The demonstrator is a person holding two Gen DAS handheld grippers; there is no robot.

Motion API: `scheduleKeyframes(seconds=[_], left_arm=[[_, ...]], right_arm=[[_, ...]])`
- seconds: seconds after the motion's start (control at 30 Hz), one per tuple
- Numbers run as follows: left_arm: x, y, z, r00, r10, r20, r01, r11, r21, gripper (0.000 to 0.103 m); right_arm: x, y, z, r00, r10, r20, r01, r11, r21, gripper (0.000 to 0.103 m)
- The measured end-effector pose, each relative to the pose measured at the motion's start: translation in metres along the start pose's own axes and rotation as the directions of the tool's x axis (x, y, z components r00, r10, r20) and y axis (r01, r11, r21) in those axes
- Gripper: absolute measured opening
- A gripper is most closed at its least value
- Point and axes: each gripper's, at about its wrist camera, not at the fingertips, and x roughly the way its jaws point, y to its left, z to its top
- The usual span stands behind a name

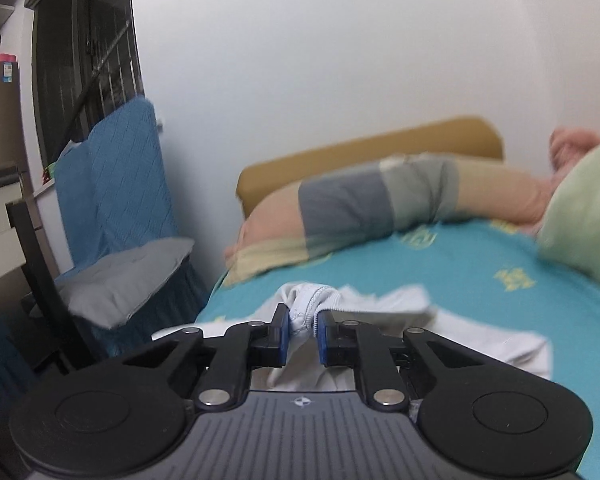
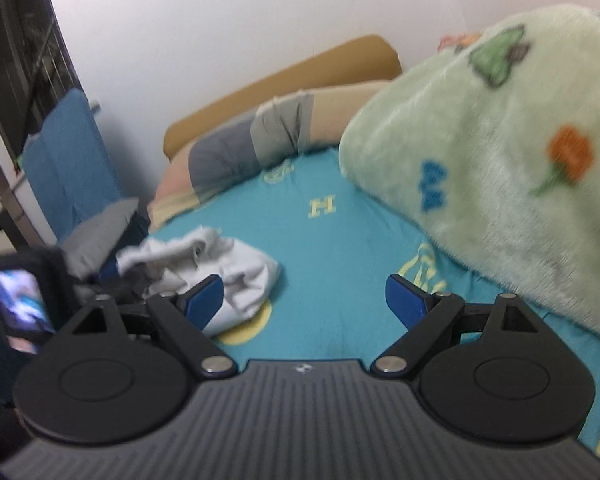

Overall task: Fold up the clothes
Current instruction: 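Grasp the white T-shirt edge with the left gripper and lift it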

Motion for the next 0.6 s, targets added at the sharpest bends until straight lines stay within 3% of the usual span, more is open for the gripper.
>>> scheduleKeyframes(seconds=[0.3,0.6], left_arm=[[-0.137,0.028,0.046,0.990,-0.070,0.123,0.081,0.993,-0.085,0.012],[-0.253,0.061,0.044,0.984,-0.094,0.149,0.123,0.972,-0.199,0.012]], right_arm=[[-0.015,0.021,-0.009,0.996,0.063,0.057,-0.058,0.995,-0.075,0.089],[-0.067,0.051,-0.020,0.982,0.162,0.100,-0.142,0.973,-0.183,0.089]])
